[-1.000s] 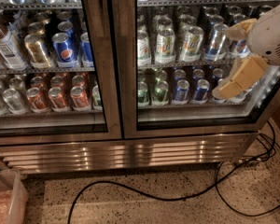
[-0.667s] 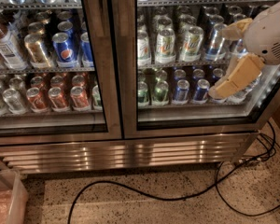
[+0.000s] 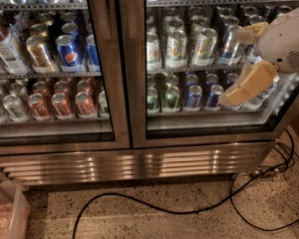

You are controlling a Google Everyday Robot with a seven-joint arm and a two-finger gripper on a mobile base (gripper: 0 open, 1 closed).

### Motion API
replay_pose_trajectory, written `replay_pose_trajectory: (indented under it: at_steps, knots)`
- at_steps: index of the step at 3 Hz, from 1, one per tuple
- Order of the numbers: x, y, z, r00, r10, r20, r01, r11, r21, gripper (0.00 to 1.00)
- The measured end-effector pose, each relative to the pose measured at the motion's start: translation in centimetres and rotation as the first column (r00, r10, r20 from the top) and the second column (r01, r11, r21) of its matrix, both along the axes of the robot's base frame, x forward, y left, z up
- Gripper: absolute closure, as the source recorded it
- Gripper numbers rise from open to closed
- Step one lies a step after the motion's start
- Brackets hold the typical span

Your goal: Open right fridge door

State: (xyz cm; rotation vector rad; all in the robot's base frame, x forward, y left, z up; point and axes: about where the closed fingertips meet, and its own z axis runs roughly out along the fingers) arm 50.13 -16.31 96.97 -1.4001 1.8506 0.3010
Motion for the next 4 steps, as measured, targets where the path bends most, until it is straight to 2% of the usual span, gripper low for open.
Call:
replay_pose_trajectory:
  at_steps: [1, 2, 3, 4]
  knots:
    - [2.3, 2.2, 0.5, 0.9941, 0.032, 0.104, -0.047, 0.989, 0.142, 0.0]
    - [4.3, 4.2, 1.5, 0.98, 0.074, 0.185, -0.124, 0.953, 0.276, 0.0]
    - [5.6, 5.2, 1.5, 0.9807, 0.081, 0.178, -0.135, 0.94, 0.314, 0.0]
    - [5.6, 5.3, 1.5, 0.9814, 0.08, 0.174, -0.133, 0.939, 0.317, 0.0]
